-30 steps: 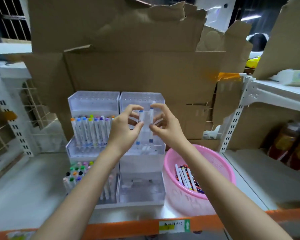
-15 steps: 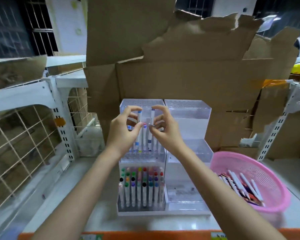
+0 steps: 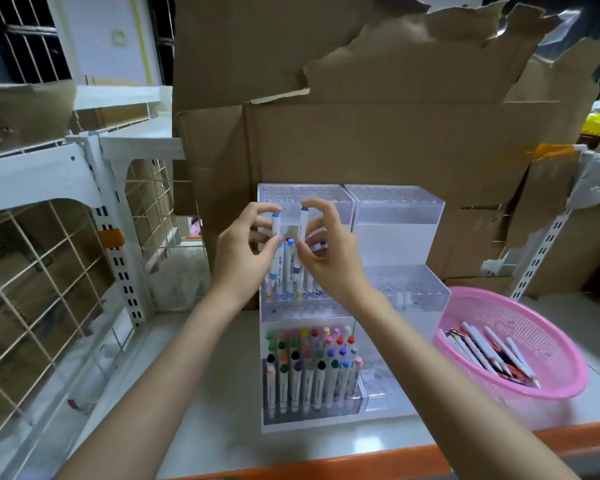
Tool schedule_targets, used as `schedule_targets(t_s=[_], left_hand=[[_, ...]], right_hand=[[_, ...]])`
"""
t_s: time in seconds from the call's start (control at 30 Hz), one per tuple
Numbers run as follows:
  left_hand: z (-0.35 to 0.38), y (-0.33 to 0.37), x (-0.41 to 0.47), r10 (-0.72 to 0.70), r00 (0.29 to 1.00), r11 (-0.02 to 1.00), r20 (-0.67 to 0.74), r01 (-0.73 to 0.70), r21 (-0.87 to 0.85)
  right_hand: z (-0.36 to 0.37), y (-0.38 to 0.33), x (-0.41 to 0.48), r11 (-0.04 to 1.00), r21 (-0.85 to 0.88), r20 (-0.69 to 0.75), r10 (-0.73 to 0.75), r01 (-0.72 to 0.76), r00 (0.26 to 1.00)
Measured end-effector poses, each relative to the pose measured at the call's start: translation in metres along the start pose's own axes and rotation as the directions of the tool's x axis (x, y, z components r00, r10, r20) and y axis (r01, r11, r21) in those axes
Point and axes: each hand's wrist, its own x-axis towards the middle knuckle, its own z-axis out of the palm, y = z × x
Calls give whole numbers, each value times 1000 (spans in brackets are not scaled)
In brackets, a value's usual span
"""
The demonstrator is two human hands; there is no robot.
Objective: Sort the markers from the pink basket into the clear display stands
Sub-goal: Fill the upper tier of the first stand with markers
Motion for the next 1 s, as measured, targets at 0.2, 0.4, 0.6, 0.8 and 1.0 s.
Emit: schedule_targets(t_s=[0.2,0.4,0.6,0.8,1.0], left_hand=[[-4,-7,-1,14,1000,1000,18,-14,3],[-6,-17,-5,5,998,1000,70,-5,5],[-8,-17,-4,10,999,1000,39,-10,-8],[-5,-28,-11,35,993,997,110,-42,65],[-6,-29,-11,57,992,993,109,-68,100]], right_hand=[[8,-1,-4,1000,10,-28,6,-5,1000],[19,-6,-6,1000,12,-28,-3,3,1000],[21,-7,-11,999,35,-37,-17,18,999],[21,-7,-12,999,33,-53,-13,15,998],[20,-5,-13,1000,18,-57,-4,5,998]])
